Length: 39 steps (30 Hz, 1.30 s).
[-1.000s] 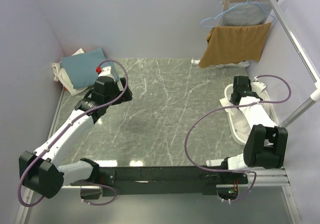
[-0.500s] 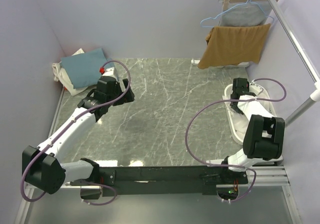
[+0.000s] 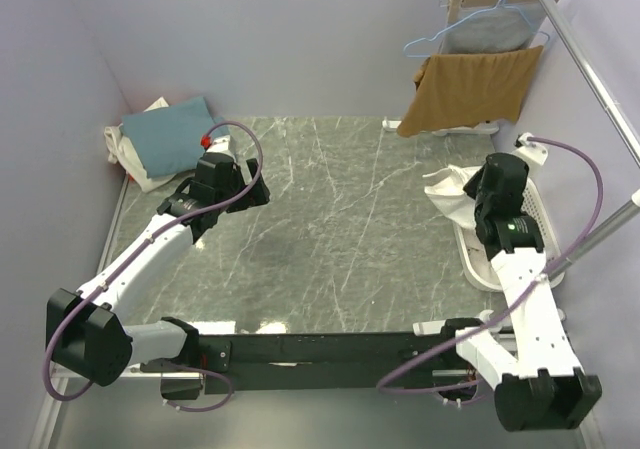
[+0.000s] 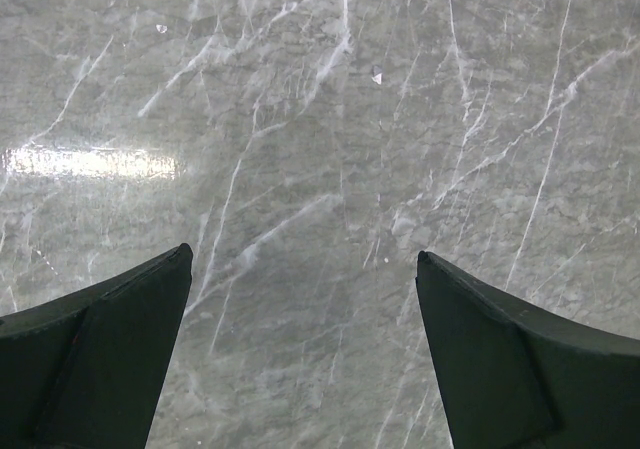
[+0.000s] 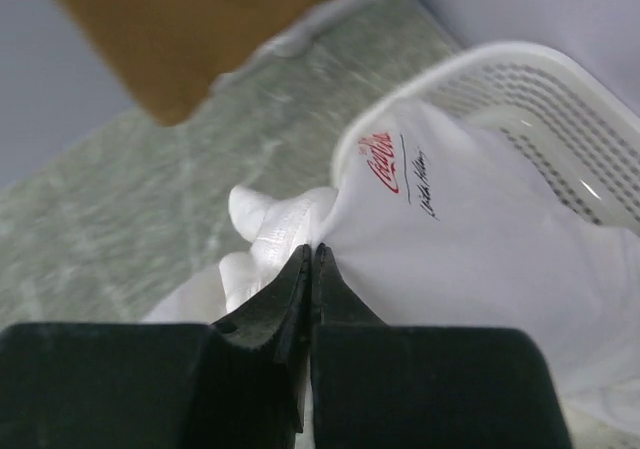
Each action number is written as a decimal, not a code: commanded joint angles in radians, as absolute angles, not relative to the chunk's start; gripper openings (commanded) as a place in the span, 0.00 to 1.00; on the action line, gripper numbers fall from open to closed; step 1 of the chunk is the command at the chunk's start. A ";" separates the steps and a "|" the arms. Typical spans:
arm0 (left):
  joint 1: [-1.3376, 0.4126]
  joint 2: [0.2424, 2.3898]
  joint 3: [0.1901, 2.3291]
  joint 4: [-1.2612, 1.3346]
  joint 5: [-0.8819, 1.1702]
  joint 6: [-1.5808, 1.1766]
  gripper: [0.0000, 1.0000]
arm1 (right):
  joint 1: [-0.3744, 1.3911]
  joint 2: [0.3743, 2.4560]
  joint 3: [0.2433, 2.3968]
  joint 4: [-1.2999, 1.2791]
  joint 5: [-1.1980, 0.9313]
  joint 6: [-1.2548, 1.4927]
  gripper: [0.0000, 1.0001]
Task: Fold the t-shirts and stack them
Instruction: Grab crumpled tshirt from bin with the right arm, then move the tshirt to the center of the board
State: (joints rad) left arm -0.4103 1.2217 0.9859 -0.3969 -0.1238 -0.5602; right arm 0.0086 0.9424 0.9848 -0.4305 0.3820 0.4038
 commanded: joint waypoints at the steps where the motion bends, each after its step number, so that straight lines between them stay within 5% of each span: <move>1: -0.414 1.215 1.009 -0.368 -0.115 -0.552 1.00 | 0.096 0.864 1.106 -0.413 0.247 0.333 0.00; 14: -0.413 1.198 1.003 -0.350 -0.110 -0.568 1.00 | 0.247 0.905 1.616 -0.472 -0.141 0.209 0.00; 29: -0.413 1.197 1.009 -0.360 -0.210 -0.621 1.00 | 0.340 1.244 2.209 -0.407 -0.725 0.322 0.00; 33: -0.413 1.175 1.029 -0.420 -0.310 -0.669 0.99 | 0.367 1.269 2.157 -0.330 -0.807 0.402 0.00; 39: -0.407 1.026 1.002 -0.450 -0.425 -0.684 0.99 | 0.451 1.167 1.663 -0.209 -0.732 0.414 0.00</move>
